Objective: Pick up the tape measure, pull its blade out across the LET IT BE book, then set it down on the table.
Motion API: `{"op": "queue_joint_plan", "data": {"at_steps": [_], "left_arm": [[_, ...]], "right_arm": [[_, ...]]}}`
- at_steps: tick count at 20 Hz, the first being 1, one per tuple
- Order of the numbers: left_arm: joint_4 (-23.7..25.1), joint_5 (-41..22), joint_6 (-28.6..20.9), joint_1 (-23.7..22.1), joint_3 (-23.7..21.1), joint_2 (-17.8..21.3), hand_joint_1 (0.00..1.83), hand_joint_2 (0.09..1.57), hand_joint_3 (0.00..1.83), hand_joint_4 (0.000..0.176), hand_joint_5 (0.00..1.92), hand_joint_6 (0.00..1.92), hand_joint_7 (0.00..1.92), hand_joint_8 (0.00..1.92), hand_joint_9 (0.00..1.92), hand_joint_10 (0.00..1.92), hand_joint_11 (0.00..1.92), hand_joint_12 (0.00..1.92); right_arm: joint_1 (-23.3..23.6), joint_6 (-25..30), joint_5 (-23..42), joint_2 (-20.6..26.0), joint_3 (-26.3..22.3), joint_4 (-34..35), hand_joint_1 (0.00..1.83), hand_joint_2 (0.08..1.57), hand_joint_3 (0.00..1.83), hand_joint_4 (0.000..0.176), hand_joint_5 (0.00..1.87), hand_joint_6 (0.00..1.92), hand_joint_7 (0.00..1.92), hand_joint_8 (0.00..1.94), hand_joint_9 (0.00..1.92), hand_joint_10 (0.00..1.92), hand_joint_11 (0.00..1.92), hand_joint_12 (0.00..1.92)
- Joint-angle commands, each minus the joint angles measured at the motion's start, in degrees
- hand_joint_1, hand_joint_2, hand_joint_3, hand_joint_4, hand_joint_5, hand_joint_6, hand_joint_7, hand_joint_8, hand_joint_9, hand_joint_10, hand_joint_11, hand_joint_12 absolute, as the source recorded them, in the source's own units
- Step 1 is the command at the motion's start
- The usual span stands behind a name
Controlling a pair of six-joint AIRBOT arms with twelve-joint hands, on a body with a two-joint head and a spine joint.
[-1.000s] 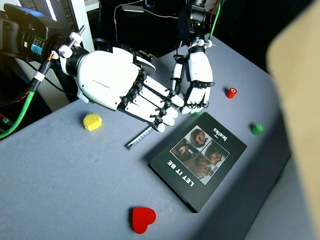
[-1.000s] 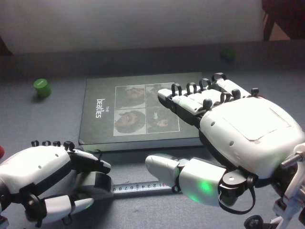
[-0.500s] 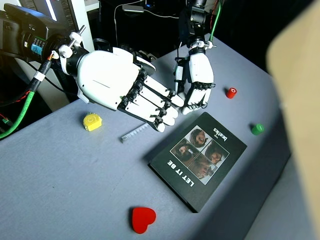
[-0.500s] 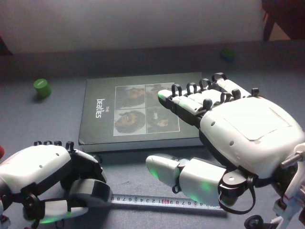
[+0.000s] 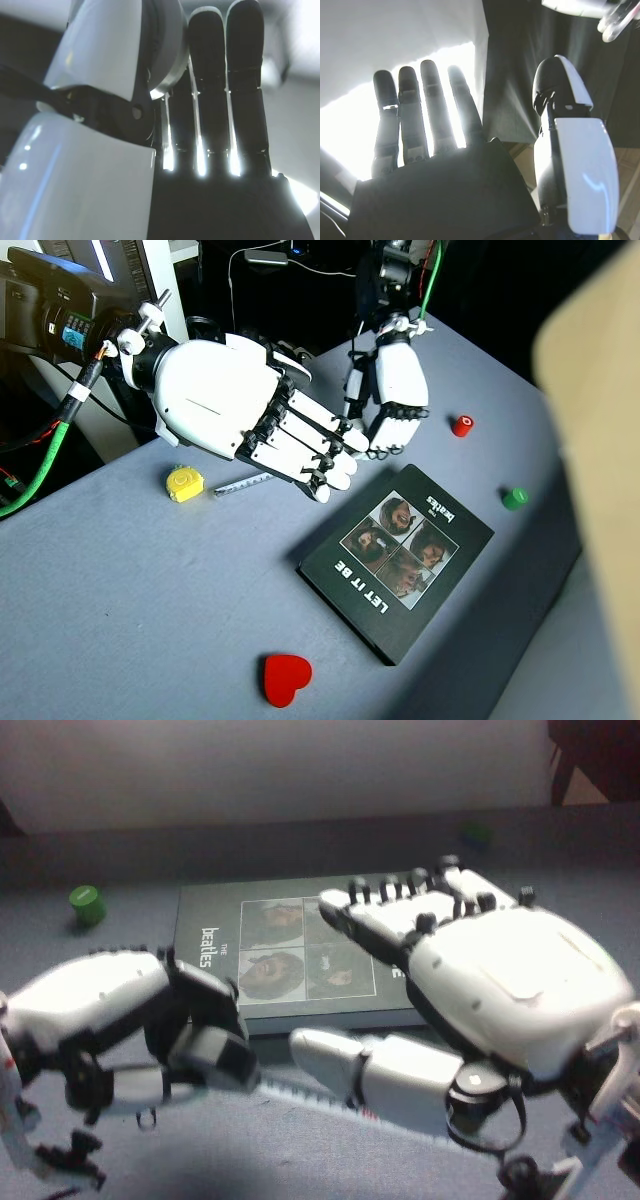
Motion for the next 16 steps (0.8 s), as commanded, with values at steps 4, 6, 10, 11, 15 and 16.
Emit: {"op": "queue_joint_plan", "data": {"at_steps": [4, 6, 10, 11, 15, 16], "left_arm": [[-2.72, 2.17, 1.7, -6.96, 0.29, 2.73, 1.38, 1.1, 0.0, 0.0, 0.95, 0.94, 0.96, 0.9, 0.98, 1.17, 0.87, 1.07], [-6.77, 6.33, 5.14, -10.26, 0.73, 4.07, 1.38, 1.1, 0.0, 0.0, 0.95, 0.95, 0.97, 0.9, 0.98, 1.17, 0.87, 1.07], [-17.51, 11.62, 13.19, -16.46, 2.46, 5.15, 1.37, 1.12, 0.0, 0.0, 0.93, 0.99, 0.92, 0.93, 0.97, 1.19, 0.85, 1.08], [-21.55, 13.14, 16.11, -18.58, 3.12, 4.99, 1.37, 1.12, 0.0, 0.0, 0.93, 0.99, 0.92, 0.94, 0.97, 1.19, 0.86, 1.08], [-31.95, 14.55, 22.75, -24.62, 4.45, 4.01, 1.37, 1.12, 0.0, 0.0, 0.91, 1.0, 0.94, 0.94, 0.97, 1.19, 0.85, 1.08], [-33.44, 14.79, 23.61, -24.98, 4.47, 4.11, 1.37, 1.12, 0.0, 0.0, 0.91, 1.0, 0.94, 0.94, 0.97, 1.19, 0.85, 1.08]], "right_arm": [[3.98, -0.41, 4.12, 0.77, -0.02, -5.13, 0.14, 1.15, 0.0, 0.007, 0.24, 0.0, 0.33, 0.0, 0.28, 0.0, 0.0, 0.95], [8.55, -1.98, 2.16, 1.67, 0.25, 0.8, 0.27, 1.13, 0.0, 0.0, 0.24, 0.0, 0.31, 0.0, 0.25, 0.0, 0.0, 0.87], [15.71, -8.42, -0.63, -0.38, 5.41, 10.81, 0.63, 1.11, 0.0, 0.0, 0.36, 0.02, 0.38, 0.02, 0.33, 0.02, 0.0, 1.01], [17.37, -10.03, -1.89, -1.16, 6.99, 12.78, 0.68, 1.13, 0.0, 0.0, 0.4, 0.03, 0.42, 0.02, 0.35, 0.02, 0.0, 1.08], [19.59, -11.12, -2.78, -4.11, 10.31, 17.54, 0.83, 1.15, 0.0, 0.0, 0.47, 0.01, 0.55, 0.02, 0.46, 0.03, 0.07, 1.18], [19.05, -10.97, -3.43, -4.59, 11.13, 17.56, 0.84, 1.15, 0.0, 0.0, 0.47, 0.0, 0.58, 0.02, 0.5, 0.04, 0.1, 1.19]]}}
